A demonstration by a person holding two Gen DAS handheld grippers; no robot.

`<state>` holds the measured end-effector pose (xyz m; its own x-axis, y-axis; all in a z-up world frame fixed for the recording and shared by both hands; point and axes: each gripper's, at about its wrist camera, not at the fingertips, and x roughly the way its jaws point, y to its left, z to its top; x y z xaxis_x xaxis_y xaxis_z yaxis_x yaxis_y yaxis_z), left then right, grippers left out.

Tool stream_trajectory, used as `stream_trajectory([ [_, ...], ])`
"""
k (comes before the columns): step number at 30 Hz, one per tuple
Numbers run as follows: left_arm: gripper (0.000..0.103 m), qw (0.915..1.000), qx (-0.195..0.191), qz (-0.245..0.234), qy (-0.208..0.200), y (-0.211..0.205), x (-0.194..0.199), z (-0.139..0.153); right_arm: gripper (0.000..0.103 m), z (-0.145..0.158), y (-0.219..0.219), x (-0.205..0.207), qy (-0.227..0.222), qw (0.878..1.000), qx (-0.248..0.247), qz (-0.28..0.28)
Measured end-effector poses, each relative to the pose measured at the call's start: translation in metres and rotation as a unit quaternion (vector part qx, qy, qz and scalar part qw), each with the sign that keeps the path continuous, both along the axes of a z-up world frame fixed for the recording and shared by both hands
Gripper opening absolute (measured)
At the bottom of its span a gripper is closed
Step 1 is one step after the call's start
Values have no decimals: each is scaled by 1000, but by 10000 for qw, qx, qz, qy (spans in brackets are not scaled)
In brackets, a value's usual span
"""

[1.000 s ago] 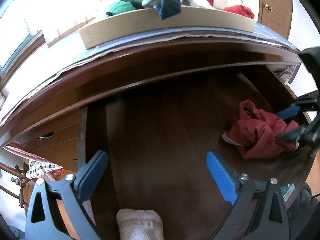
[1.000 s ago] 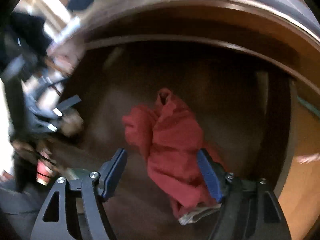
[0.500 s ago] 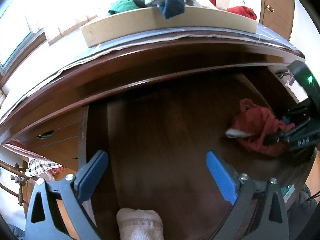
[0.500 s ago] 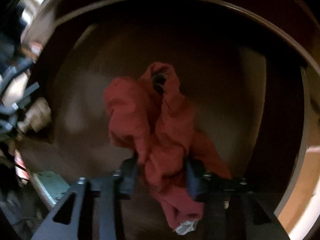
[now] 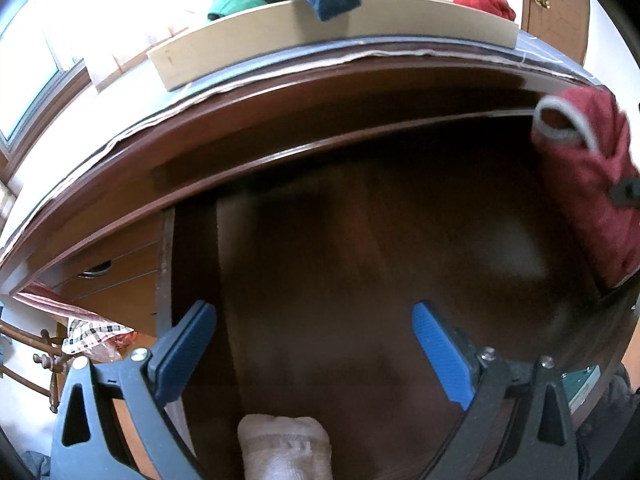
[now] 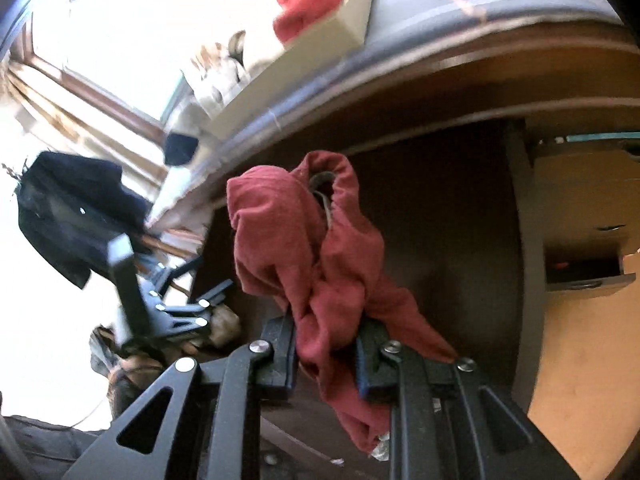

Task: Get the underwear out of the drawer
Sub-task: 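Grasp the red garment with the right gripper and lift it, then carry the red garment into the tray and open the right gripper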

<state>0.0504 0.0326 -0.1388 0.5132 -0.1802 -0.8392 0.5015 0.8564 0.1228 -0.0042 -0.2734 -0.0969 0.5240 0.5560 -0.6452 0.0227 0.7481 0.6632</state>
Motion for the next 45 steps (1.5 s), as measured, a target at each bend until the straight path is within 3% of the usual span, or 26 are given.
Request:
stream_trajectory([
  [6, 100, 10000, -8, -36, -45, 0, -2, 2, 23, 13, -6, -4, -151, 9997, 22, -176],
  [30, 100, 9998, -97, -79, -169, 0, -8, 6, 23, -18, 21, 2, 306, 9995, 15, -122],
  [45, 100, 9997, -108, -66, -197, 0, -7, 7, 23, 1, 16, -10, -50, 9996, 22, -263],
])
